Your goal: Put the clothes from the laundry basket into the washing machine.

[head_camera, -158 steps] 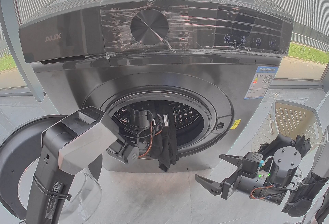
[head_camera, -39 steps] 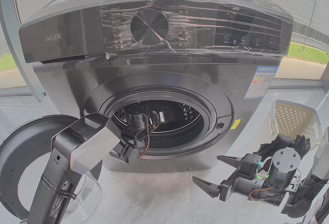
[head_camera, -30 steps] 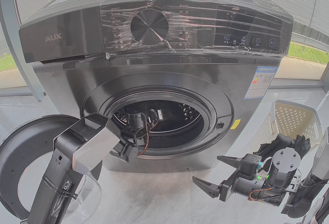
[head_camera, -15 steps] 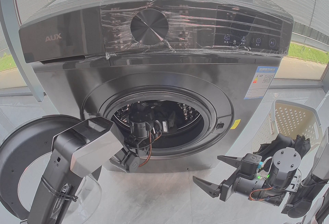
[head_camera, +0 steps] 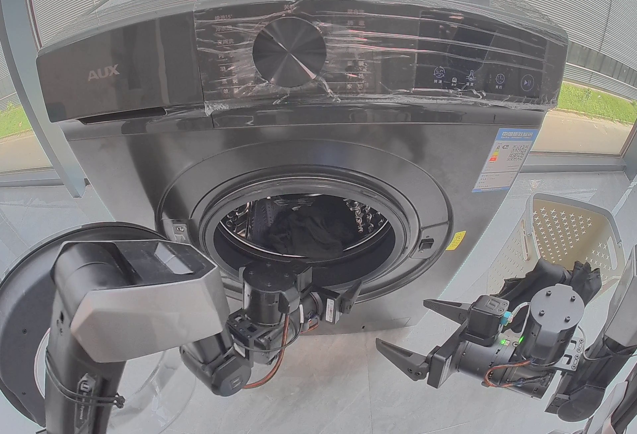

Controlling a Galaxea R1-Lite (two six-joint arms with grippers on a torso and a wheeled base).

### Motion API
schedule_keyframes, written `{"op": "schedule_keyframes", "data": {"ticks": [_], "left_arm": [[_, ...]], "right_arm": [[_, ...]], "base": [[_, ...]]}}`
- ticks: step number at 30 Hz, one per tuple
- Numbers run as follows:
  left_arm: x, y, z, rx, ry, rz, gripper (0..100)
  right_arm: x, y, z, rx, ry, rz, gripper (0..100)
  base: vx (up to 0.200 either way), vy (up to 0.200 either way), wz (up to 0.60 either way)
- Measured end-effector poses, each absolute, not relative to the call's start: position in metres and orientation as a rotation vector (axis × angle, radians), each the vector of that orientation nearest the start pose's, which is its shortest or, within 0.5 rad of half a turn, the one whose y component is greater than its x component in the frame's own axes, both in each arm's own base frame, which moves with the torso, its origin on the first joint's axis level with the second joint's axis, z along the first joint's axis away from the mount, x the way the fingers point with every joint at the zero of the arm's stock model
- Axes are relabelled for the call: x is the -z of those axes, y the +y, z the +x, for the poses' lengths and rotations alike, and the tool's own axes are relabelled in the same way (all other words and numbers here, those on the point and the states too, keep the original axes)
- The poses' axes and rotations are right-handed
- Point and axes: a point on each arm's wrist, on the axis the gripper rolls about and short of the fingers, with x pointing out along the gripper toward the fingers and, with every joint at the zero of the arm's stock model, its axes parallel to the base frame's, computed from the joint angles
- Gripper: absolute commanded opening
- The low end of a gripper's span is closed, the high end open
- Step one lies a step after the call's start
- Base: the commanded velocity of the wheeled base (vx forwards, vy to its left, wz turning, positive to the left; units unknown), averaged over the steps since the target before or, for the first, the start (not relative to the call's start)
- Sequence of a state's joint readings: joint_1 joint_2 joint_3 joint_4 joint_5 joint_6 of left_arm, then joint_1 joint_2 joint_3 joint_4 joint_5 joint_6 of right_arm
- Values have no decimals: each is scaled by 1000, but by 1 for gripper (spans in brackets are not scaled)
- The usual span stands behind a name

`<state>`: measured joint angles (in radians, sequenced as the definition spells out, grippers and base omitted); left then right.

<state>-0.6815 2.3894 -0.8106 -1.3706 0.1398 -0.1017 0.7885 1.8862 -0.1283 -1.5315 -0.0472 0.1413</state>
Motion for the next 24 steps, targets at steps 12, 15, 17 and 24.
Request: {"op": "schedule_keyframes", "data": {"ticks": [12, 15, 17, 24], "left_arm": [[-74, -205, 216, 551, 140, -40, 100], [-92, -189, 197, 470, 105, -51, 100], [-101, -177, 186, 403, 87, -70, 100], [-118, -148, 166, 357, 57, -150, 100]], "right_arm": [[-86, 151, 173, -658, 221, 56, 100], [-89, 146, 174, -640, 210, 60, 100], [-91, 144, 175, -631, 202, 63, 100], [-95, 139, 176, -612, 184, 72, 100]], "base": [[0, 0, 0], [0, 0, 0], [0, 0, 0], [0, 0, 0]]}}
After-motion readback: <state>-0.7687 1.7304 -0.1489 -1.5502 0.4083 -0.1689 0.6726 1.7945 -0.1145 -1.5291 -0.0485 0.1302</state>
